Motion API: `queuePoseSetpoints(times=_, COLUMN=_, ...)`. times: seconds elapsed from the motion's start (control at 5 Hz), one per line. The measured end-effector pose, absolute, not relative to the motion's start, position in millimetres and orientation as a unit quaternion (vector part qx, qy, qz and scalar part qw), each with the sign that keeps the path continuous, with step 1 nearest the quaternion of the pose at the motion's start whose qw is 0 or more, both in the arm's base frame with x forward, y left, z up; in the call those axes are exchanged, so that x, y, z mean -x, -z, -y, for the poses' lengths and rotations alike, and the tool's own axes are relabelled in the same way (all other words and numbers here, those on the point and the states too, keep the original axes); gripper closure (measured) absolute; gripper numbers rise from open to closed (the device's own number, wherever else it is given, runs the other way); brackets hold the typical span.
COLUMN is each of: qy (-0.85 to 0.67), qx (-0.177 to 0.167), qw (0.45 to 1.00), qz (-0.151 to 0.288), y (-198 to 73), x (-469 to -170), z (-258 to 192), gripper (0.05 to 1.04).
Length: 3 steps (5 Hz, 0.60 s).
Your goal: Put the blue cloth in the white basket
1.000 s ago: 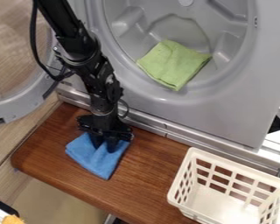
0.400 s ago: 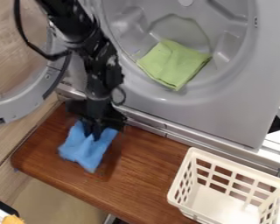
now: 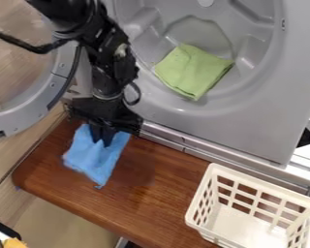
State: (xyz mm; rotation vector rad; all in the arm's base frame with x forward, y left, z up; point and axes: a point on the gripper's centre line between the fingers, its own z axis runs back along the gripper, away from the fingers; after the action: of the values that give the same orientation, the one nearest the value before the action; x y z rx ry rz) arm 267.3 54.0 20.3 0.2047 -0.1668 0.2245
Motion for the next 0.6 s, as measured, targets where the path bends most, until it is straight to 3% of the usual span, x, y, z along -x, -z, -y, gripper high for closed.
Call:
queuePoseSetpoints(times=0.4, qy=-0.053, qx=-0.024, qw=0.989, qz=0.139, y=-52.0, x=-271.7, z=13.8, gripper=0.998)
queuePoseSetpoints(times=0.6, qy=-0.007, qx=0.007, qw=0.986, qz=0.165, y=-54.9, x=-267.3, z=60.0, gripper=0.998)
